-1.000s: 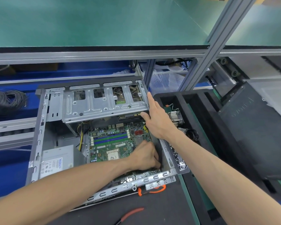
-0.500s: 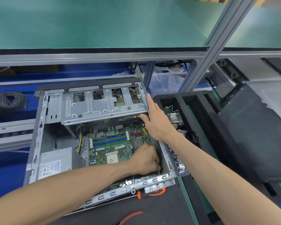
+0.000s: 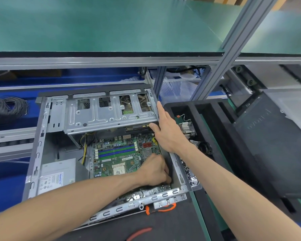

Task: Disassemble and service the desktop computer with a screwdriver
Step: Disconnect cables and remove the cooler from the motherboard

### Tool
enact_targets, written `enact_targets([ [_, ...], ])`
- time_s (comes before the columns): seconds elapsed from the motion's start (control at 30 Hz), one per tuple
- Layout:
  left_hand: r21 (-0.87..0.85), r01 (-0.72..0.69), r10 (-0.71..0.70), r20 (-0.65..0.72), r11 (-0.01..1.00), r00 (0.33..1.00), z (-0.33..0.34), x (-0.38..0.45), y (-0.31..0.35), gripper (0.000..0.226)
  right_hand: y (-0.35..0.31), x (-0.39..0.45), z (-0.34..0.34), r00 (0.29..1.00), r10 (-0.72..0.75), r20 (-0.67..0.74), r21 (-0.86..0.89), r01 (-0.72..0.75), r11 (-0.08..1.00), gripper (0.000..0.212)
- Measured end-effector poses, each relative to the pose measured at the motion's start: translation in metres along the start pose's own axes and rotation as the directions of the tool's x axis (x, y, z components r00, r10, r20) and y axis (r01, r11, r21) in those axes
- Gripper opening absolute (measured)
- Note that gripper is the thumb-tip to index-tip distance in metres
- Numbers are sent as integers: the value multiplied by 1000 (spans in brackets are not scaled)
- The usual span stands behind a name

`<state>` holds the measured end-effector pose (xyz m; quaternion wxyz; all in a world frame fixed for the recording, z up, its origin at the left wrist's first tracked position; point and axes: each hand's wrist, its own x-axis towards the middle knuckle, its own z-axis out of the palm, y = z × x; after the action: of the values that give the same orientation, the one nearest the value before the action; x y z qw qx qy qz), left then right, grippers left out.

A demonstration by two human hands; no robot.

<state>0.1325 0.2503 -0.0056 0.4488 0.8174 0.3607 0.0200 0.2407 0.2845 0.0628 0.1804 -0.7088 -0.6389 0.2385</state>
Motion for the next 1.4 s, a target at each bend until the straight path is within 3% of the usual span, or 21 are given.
enact_targets([
  [0.07, 11, -1, 1, 0, 1000, 1000, -1, -2, 2, 37, 0, 0, 0, 1000, 0, -4, 0, 0, 1000, 78],
  [0.23, 30, -150, 151, -65, 988, 986, 1, -12, 10, 48, 1, 1, 0, 1000, -9, 2, -8, 9, 1000, 79],
  [0.33, -85, -88, 84, -48, 993, 995, -9, -7, 6, 43, 0, 0, 0, 1000, -8, 6, -16, 8, 1000, 79],
  [0.57, -109, -43, 50, 54, 993, 997, -25, -5, 9, 28, -3, -2, -2, 1000, -5, 3, -42, 5, 999, 79],
  [0.77, -110, 2, 29, 277, 994, 960, -41, -12, 11, 12, -4, -1, -3, 1000, 7, 13, -43, -6, 999, 81],
  [0.9, -68, -21, 43, 339, 997, 940, -33, -18, 8, 17, -4, -2, -4, 1000, 21, 17, -63, -20, 998, 82],
  [1.0, -207, 63, 21, 378, 976, 925, -33, -21, 4, 22, -4, -2, -3, 1000, 20, 10, -84, -19, 996, 82],
  [1.1, -227, 99, -25, 307, 969, 951, -43, -23, -2, 19, -4, -1, -3, 1000, 16, 3, -105, -16, 994, 81],
  [1.23, -128, 86, -76, 77, 988, 994, -65, -27, -13, 27, -3, -1, -2, 1000, 13, -11, -129, -14, 991, 81],
  [1.4, -25, 163, -165, -150, 986, 975, -95, -35, -26, 23, -3, -1, -3, 999, -4, -32, -164, -1, 987, 80],
])
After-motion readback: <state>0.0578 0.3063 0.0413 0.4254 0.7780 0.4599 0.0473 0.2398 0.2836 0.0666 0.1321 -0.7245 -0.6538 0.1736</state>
